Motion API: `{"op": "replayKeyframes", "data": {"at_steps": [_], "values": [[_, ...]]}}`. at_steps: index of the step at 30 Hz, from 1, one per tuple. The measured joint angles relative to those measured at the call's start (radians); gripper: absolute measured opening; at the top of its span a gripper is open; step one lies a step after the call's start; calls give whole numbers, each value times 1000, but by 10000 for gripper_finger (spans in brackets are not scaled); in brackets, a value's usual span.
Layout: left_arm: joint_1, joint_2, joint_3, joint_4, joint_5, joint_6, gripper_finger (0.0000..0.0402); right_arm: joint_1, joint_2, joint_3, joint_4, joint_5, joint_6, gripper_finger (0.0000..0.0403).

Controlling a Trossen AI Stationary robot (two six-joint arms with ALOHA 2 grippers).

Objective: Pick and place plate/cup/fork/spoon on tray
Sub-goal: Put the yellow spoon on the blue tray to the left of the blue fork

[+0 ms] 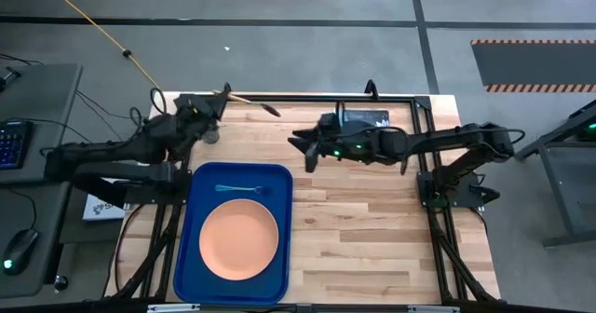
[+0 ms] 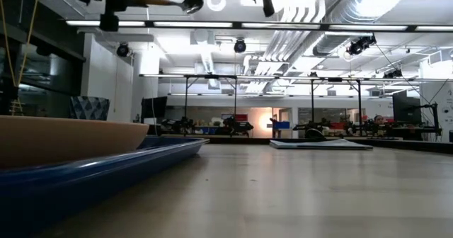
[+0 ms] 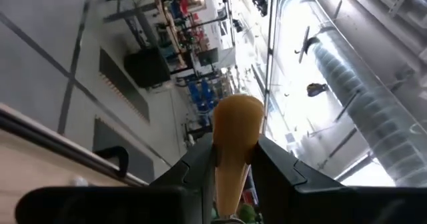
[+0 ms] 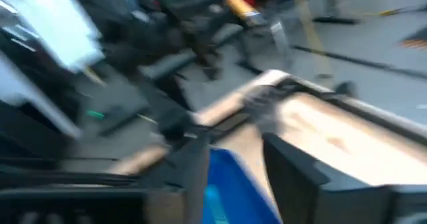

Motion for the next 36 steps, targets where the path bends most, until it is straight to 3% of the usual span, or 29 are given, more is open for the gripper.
{"op": "replayKeyframes", "data": {"at_steps": [4, 9, 16, 21, 25, 36], "values": [[-92, 32, 0, 78, -126, 8, 70, 7, 57, 164, -229, 135, -101, 206], [-157, 30, 0, 136, -231, 91, 70, 9, 70, 233, -255, 88, -117, 241], [-189, 36, 0, 218, -239, 179, 69, 8, 86, 233, -178, 118, -94, 243], [-208, 71, 1, 222, -241, 121, 67, 6, 127, 233, -57, 102, -119, 243], [-220, 105, 1, 232, -271, 82, 70, 6, 146, 231, -57, 137, -160, 240], [-240, 127, 1, 280, -256, 73, 70, 6, 147, 231, -57, 260, -277, 165]]}}
